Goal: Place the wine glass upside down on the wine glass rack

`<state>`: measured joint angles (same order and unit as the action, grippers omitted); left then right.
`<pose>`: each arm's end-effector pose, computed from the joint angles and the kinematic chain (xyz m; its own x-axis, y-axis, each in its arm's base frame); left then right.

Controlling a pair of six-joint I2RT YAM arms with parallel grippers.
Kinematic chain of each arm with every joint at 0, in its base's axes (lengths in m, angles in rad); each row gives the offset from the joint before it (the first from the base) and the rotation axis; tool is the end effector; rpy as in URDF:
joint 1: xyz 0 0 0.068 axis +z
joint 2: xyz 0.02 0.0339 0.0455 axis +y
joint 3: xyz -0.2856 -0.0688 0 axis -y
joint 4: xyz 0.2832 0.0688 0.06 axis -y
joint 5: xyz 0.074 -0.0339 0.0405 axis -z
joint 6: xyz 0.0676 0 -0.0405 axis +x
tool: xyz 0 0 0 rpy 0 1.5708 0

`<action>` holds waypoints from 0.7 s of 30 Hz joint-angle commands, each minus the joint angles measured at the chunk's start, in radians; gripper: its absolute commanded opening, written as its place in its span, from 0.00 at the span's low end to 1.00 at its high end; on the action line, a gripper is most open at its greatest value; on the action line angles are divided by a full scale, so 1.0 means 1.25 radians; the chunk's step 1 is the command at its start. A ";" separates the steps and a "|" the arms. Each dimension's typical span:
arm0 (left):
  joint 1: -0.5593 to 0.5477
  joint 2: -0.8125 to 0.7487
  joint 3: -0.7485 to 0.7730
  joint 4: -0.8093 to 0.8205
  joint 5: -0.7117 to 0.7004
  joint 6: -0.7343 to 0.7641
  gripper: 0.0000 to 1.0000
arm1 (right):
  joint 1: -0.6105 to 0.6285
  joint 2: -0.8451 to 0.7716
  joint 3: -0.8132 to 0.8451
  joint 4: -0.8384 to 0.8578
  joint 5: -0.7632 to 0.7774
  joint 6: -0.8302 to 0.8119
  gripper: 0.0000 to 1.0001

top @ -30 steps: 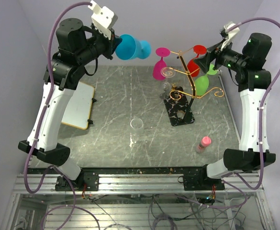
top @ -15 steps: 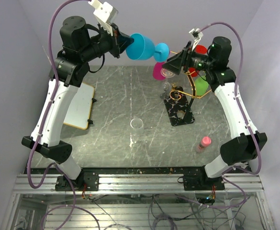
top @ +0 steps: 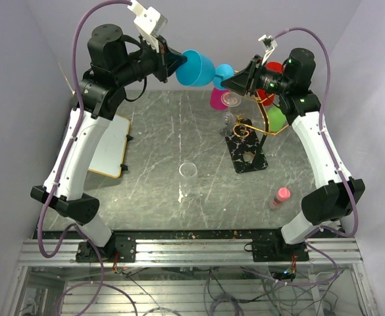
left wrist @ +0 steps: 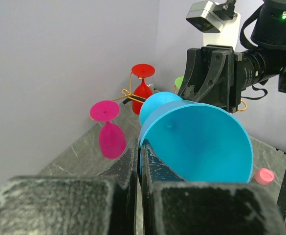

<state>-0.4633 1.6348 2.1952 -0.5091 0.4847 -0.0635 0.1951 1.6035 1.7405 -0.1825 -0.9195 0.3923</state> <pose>0.3258 -0.1980 0.6067 -0.0057 -0.0599 -0.9982 0.8130 0.5810 -0.0395 0.3982 0.1335 0.4918 -0.3841 0.1603 -0.9092 -0.8117 0.4106 0.4153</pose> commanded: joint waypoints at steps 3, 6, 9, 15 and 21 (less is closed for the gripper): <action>-0.017 -0.012 -0.013 0.022 0.013 0.031 0.07 | 0.006 0.004 0.023 0.020 0.034 0.014 0.18; -0.020 -0.015 -0.023 0.022 0.014 0.040 0.07 | 0.006 0.000 0.020 0.005 0.068 -0.001 0.00; -0.022 -0.021 -0.036 0.019 0.019 0.046 0.11 | 0.004 -0.004 0.024 -0.021 0.112 -0.029 0.00; -0.022 -0.036 -0.061 0.007 0.025 0.032 0.39 | -0.023 -0.021 0.014 -0.035 0.140 -0.060 0.00; -0.021 -0.060 -0.074 -0.039 0.005 0.068 0.66 | -0.091 -0.073 -0.018 -0.057 0.158 -0.120 0.00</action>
<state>-0.4835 1.6169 2.1117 -0.5285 0.4938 -0.0132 0.1394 1.5887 1.7367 -0.2390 -0.7521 0.3122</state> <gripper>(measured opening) 0.610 0.026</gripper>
